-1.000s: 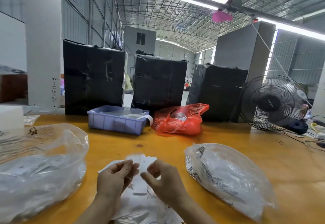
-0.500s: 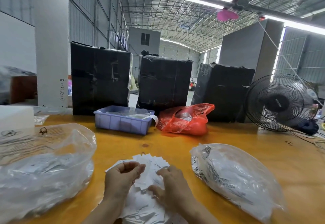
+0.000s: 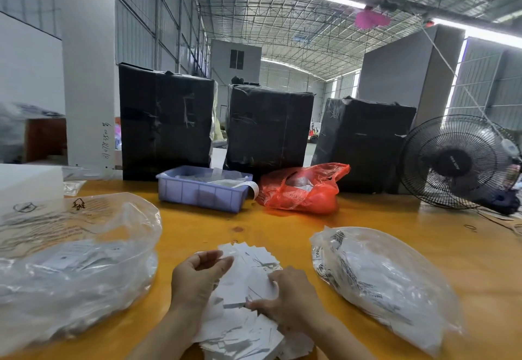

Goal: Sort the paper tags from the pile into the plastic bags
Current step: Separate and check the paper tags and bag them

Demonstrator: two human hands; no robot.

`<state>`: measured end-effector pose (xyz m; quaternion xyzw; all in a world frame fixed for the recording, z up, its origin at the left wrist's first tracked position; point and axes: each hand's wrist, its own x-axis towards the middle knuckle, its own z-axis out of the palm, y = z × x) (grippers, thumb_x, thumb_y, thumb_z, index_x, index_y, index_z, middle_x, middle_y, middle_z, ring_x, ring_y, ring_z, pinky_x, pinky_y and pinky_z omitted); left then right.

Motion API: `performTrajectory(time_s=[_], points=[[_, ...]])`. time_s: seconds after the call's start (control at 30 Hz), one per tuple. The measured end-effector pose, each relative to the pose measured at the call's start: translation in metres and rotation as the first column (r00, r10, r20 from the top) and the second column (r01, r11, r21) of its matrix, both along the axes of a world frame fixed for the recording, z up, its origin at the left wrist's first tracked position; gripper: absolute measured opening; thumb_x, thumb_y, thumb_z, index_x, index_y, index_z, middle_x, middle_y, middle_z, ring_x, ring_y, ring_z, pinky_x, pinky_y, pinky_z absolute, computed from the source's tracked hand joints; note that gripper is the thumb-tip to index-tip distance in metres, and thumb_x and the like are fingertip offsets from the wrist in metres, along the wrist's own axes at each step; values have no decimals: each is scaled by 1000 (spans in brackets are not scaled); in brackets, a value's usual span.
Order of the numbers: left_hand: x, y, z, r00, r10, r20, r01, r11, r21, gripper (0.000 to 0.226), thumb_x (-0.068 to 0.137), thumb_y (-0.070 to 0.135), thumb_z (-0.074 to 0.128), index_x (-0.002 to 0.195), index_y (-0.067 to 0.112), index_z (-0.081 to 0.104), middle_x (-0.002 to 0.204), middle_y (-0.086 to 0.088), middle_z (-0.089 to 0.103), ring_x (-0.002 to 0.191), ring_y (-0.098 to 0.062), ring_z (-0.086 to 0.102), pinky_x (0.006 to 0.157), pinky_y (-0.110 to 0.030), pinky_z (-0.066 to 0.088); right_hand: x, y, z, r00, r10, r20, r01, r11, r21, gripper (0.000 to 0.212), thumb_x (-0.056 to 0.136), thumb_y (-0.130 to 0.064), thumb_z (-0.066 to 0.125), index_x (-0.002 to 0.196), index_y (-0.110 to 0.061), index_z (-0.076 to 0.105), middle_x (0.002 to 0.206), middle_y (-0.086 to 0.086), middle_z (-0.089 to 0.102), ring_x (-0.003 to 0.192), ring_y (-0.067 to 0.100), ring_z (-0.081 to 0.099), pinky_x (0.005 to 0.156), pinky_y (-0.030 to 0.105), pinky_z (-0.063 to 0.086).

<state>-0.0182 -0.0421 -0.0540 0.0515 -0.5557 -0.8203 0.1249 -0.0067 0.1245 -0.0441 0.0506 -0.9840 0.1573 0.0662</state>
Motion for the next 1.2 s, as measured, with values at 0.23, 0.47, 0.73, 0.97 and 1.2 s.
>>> performTrajectory(time_s=[0.23, 0.47, 0.73, 0.97, 1.2], points=[[-2, -1, -1, 1000, -9, 9, 9, 1000, 20, 19, 70, 4, 80, 84, 7, 67, 63, -2, 62, 56, -14, 48, 56, -25, 40, 1, 3, 5, 999, -36, -14, 27, 909, -416, 44, 64, -16, 83, 101, -22, 61, 103, -1, 56, 89, 17, 62, 76, 30, 54], [0, 1, 2, 999, -44, 15, 44, 998, 37, 18, 70, 4, 79, 84, 6, 67, 56, 2, 62, 54, -13, 47, 57, -25, 41, -3, 18, 9, 1000, 2, 9, 4, 806, -592, 20, 78, -27, 76, 91, -14, 67, 85, -6, 62, 81, 8, 57, 69, 21, 41], [8, 4, 11, 989, -145, 21, 143, 988, 58, 18, 71, -1, 75, 87, -1, 67, 61, -4, 65, 49, -11, 48, 52, -23, 38, -3, 28, 27, 974, 101, 202, 181, 183, -966, 20, 97, -13, 50, 92, 1, 64, 83, 13, 72, 75, 20, 64, 67, 28, 49], [12, 9, 16, 977, -213, 23, 213, 977, 14, 10, 76, -5, 70, 85, -2, 66, 62, -8, 69, 47, -11, 51, 44, -16, 40, 1, 21, 37, 941, 189, 280, 292, -40, -956, 6, 89, -9, 56, 86, -5, 58, 73, 11, 60, 65, 21, 54, 57, 29, 41], [18, 11, 18, 970, -241, 17, 242, 967, -77, 10, 76, -1, 71, 85, 0, 68, 70, -13, 72, 48, -10, 56, 48, -19, 42, 2, 15, 36, 948, 226, 223, 231, -9, -973, 5, 87, 1, 60, 84, 0, 64, 59, 7, 61, 45, 12, 53, 42, 19, 45]])
